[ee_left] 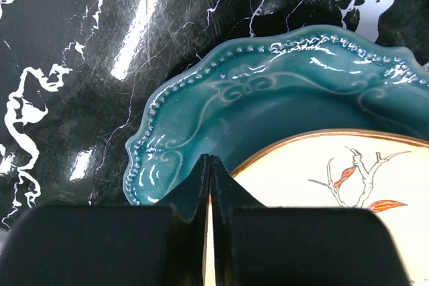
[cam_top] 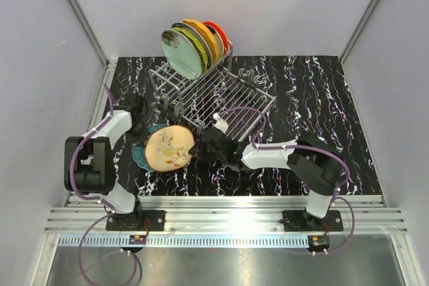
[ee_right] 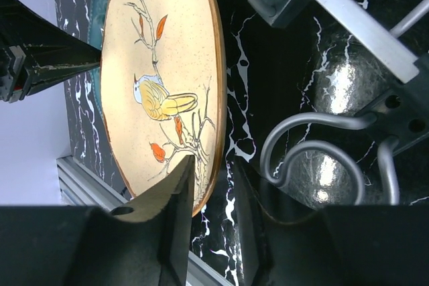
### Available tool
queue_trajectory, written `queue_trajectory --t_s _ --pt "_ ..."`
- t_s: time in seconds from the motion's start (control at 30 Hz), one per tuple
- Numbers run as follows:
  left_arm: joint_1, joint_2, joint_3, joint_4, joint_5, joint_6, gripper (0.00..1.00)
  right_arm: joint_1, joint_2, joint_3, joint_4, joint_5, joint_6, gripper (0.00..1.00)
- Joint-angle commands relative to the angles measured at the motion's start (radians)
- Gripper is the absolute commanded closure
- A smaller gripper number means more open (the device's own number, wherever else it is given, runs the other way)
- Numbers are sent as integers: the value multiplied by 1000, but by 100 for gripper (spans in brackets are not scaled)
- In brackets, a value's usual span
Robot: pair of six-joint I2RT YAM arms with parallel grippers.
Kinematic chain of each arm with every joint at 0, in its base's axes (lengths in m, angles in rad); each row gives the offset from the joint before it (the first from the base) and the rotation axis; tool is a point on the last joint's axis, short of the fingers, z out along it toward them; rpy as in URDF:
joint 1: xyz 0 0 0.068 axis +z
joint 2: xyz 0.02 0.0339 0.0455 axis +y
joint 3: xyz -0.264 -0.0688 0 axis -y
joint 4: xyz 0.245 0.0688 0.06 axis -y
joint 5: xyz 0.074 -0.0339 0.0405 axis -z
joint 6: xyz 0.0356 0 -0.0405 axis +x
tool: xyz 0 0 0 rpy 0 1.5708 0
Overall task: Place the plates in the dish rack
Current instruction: Grab a plate with the right arm
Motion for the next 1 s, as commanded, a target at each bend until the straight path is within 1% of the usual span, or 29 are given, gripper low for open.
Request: queue_trajectory --t_s 0.0,0.3,0.53,0.83,0.9,0.97 --pt "0 9 1 25 44 -12 100 11 14 39 35 -6 2 63" --pt "0 -4 -4 24 45 -10 100 10 85 103 14 -12 6 58" --pt "0 -7 -2 22 47 -9 100 10 145 135 9 -9 18 57" --pt "0 -7 -4 25 64 -7 100 11 177 164 -14 -4 34 55" --pt "0 -13 -4 27 64 -7 100 11 178 164 -12 -1 40 55" --pt "0 -14 -4 28 67 -9 100 11 178 166 -14 3 43 58"
